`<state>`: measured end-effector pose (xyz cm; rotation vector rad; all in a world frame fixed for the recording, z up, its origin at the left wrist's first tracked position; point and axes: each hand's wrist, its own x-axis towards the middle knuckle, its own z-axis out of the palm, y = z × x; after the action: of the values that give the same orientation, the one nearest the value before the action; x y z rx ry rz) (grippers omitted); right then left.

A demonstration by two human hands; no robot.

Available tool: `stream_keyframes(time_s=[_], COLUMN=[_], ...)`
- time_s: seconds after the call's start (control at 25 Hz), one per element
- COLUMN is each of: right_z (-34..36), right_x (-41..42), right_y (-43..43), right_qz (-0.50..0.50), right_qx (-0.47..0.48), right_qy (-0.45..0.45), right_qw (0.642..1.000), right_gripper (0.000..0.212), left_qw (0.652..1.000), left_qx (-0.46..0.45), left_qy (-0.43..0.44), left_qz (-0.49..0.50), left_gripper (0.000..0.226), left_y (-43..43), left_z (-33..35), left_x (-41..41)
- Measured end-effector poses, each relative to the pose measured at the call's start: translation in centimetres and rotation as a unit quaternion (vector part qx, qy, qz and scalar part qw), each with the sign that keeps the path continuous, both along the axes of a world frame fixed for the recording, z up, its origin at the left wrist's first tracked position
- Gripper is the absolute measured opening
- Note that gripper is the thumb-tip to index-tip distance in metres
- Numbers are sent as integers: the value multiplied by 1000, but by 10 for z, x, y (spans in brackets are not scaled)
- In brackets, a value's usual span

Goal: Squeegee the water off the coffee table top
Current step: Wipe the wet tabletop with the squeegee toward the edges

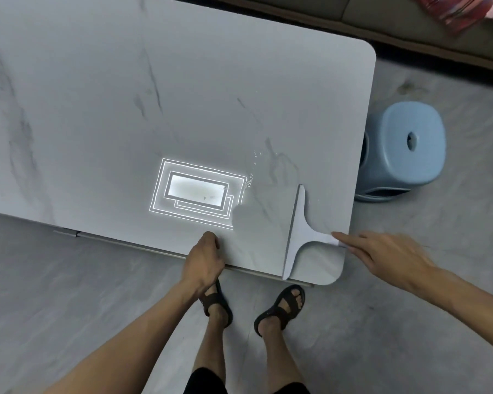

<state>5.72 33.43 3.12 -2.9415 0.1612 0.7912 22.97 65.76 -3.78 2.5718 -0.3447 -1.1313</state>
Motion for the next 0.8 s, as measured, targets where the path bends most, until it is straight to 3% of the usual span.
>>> stream_keyframes(time_s=[0.12,0.24,0.44,0.64,0.8], right_z=[2,-16,-54,-65,-56], right_x=[24,83,177,190,149], right_y=[22,84,189,178,108], right_qz=[51,163,254,228,91], right_qx=[48,126,155,141,129], right_qy=[10,-3,-20,-55,-28], right_qw=[997,979,954,962,987], right_gripper=[53,43,42,41,40], left_qw=[994,975,966,982,994], left_qx=[5,11,30,1,-7], left_qy=[-53,-109,-112,-47,-37], left_qz=[96,194,229,183,107], left_gripper=[18,19,8,20,25], left_y=[15,47,94,93,65], left_z=[3,0,-15,-23,-19], left_x=[9,30,62,63,56])
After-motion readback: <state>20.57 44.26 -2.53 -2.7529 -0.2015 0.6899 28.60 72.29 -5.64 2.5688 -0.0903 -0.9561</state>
